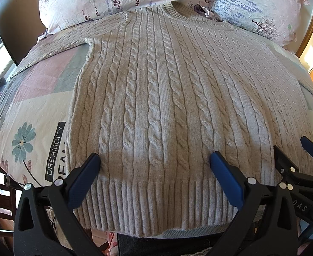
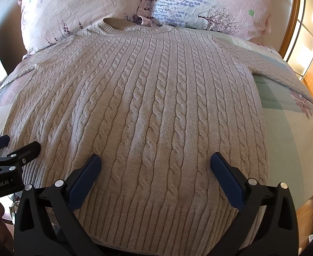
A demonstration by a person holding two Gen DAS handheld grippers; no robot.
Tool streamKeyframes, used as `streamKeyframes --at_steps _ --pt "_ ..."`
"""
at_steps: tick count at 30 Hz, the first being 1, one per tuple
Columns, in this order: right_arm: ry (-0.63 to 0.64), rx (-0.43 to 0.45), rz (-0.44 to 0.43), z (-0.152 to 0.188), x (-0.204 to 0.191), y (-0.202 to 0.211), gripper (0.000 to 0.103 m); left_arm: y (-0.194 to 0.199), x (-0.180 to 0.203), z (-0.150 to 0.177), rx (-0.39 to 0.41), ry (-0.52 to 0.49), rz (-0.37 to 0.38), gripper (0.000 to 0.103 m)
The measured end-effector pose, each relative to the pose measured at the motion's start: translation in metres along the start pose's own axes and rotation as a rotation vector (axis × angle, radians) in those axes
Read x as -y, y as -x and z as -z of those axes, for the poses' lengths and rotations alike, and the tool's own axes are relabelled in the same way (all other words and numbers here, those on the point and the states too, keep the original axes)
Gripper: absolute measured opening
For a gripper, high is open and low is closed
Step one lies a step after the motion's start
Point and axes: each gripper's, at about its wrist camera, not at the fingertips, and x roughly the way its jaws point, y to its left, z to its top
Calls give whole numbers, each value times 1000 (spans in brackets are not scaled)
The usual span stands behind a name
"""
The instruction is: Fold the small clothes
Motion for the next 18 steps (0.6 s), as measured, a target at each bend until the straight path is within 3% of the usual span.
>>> streamKeyframes --at_steps 18 --pt "1 0 0 -1 0 1 102 0 0 0 3 -1 0 101"
